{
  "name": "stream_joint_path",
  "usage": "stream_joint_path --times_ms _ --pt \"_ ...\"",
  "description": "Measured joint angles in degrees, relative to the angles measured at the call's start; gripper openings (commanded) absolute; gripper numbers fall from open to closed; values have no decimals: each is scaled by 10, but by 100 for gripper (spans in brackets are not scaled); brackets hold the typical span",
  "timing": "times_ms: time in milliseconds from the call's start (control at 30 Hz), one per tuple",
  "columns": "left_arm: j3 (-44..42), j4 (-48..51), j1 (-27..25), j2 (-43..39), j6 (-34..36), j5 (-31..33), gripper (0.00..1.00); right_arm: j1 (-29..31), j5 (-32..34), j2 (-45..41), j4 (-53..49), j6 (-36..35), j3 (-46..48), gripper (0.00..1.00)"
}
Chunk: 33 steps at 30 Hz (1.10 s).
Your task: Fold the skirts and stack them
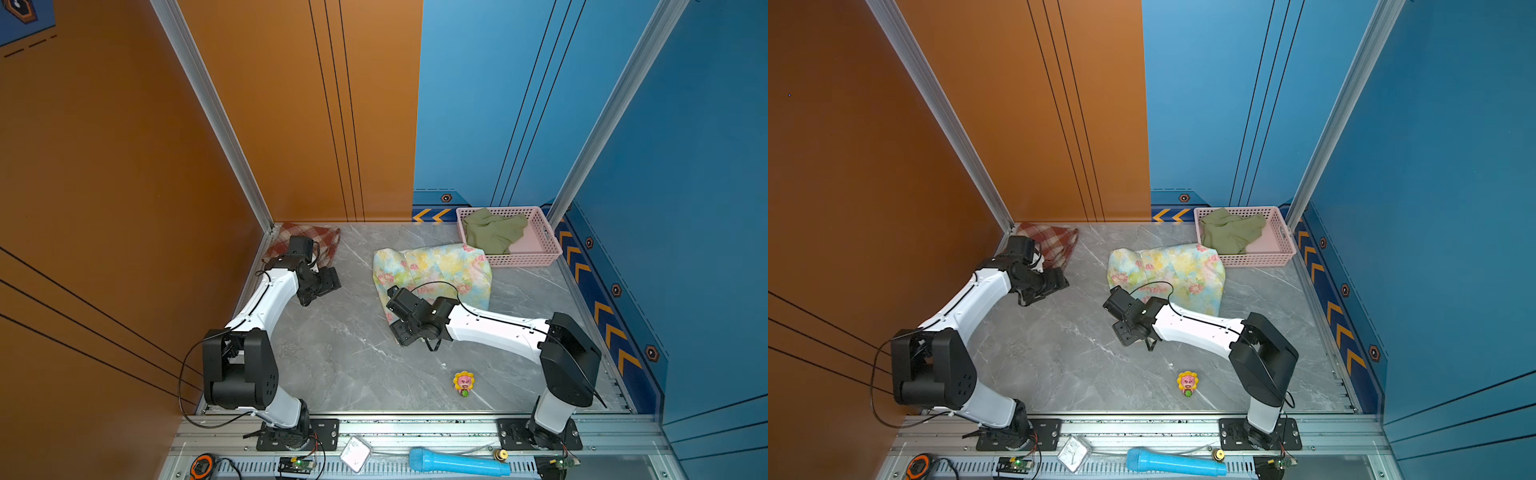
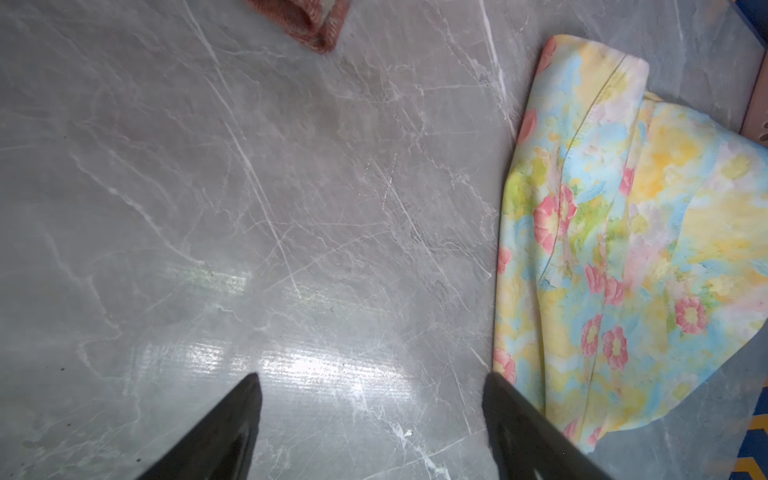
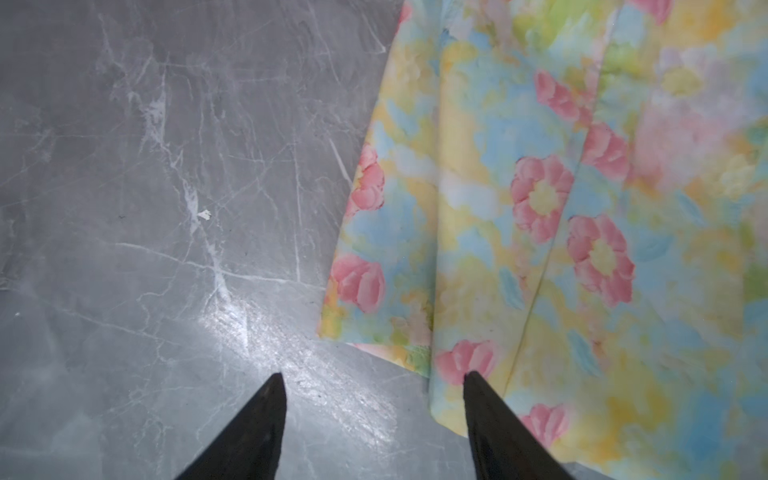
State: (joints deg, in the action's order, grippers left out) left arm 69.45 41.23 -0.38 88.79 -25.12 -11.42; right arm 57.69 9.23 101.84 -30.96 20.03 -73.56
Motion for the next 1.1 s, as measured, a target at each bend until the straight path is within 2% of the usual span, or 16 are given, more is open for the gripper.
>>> stream_joint_path --times_ms 200,300,500,567,633,900,1000,1100 --pt "0 -9 16 1 0 -24 84 11 -1 66 10 12 -19 65" --pt "-1 -12 21 1 0 -30 84 11 -1 89 13 15 -32 61" --pt "-8 -17 30 1 0 -43 84 8 -1 135 20 18 -56 36" --pt "-9 -19 34 0 0 -47 84 6 -2 141 23 19 -59 21" --pt "-10 -21 38 0 0 -51 84 3 -1 141 23 16 -60 1" --pt "-12 -29 49 0 0 -58 84 -10 -2 119 9 9 -62 0" --pt "-14 -30 50 0 0 -58 84 -24 -6 62 -2 8 -61 0" --pt "-16 -30 50 0 0 -58 84 -66 -21 -27 -2 9 -52 0"
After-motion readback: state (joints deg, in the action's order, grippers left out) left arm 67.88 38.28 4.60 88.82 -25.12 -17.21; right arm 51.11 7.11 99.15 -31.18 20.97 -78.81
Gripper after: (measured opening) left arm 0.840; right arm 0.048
